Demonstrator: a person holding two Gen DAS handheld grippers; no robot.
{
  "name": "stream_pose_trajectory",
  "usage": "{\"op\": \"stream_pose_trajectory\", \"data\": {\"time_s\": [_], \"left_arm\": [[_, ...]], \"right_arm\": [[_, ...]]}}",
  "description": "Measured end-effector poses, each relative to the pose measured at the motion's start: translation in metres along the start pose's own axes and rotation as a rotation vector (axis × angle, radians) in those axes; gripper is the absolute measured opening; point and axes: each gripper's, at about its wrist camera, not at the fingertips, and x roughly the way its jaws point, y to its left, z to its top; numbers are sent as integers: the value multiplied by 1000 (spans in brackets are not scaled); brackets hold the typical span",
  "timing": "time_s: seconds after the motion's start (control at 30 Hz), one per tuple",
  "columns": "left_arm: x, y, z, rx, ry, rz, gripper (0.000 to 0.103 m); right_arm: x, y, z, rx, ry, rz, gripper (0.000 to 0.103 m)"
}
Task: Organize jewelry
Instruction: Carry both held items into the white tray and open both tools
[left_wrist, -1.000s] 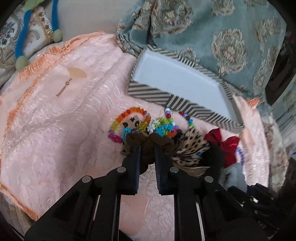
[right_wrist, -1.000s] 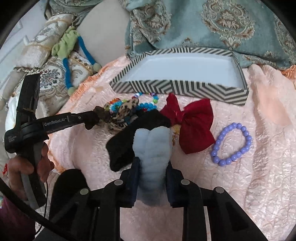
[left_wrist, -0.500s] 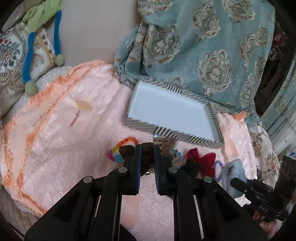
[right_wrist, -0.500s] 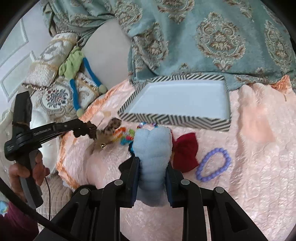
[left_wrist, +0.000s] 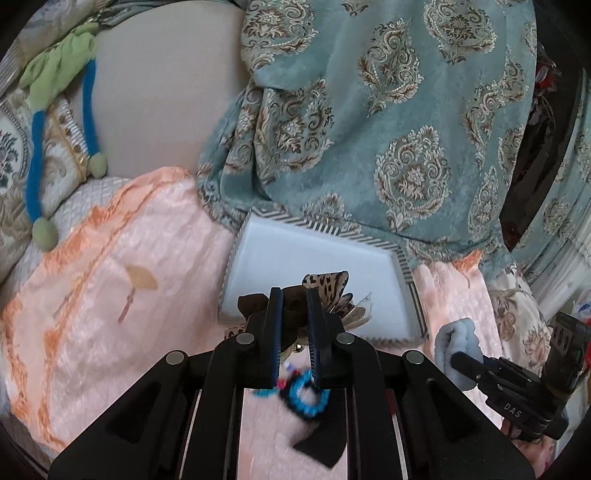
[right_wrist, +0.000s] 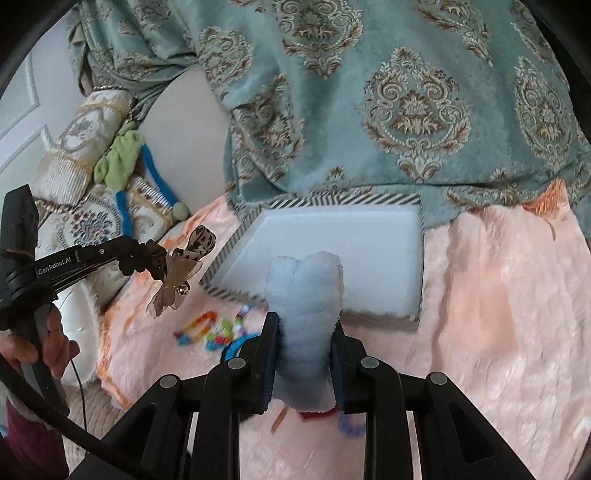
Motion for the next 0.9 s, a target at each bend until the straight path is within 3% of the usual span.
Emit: {"op": "stream_pose_trajectory", "data": {"time_s": [0.3, 0.53, 0.77, 0.87, 0.9], "left_arm": [[77, 0, 29, -30, 56, 28, 11], [139, 4, 20, -55, 139, 25, 11], [170, 4, 7, -42, 181, 68, 12], [169, 3, 3, -18, 172, 86, 26], [166, 3, 2, -11, 168, 95, 38]], "right_arm": [[64, -28, 29, 37, 56, -42, 24], [112, -65, 29, 93, 138, -77, 24], [133, -88, 18, 143, 187, -84, 26], [129, -84, 19, 129, 173, -97, 35], [127, -83, 19, 123, 168, -102, 40]]}}
